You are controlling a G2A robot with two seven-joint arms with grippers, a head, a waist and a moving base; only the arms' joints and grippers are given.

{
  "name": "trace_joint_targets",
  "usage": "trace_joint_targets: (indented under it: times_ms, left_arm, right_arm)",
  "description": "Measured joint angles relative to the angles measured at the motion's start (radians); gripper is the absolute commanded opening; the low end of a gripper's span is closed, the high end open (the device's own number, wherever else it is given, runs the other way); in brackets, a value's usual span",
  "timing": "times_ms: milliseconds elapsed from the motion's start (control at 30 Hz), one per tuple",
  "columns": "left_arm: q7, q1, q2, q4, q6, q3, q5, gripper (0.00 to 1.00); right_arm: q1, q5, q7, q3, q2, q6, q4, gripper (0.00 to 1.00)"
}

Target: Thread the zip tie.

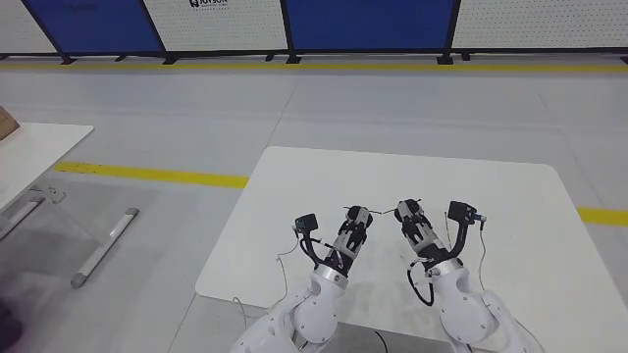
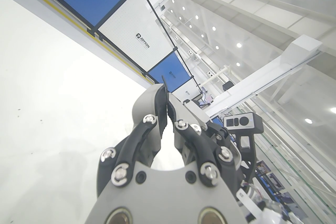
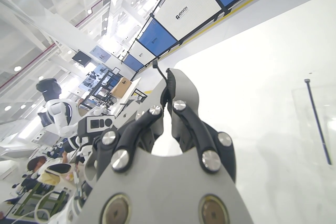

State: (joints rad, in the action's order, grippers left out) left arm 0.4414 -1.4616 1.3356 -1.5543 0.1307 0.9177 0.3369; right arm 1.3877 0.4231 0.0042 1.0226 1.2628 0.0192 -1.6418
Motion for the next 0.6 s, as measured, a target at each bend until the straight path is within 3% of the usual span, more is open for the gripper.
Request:
trace_joint_targets:
  times_ms: [600]
  left_arm:
    - [0.000,0.000,0.000,0.000,0.000,0.000,0.000,0.00]
  right_arm:
    - [-0.019,-0.007,0.020,-0.009,0.020,0.009,0.030,0.00]
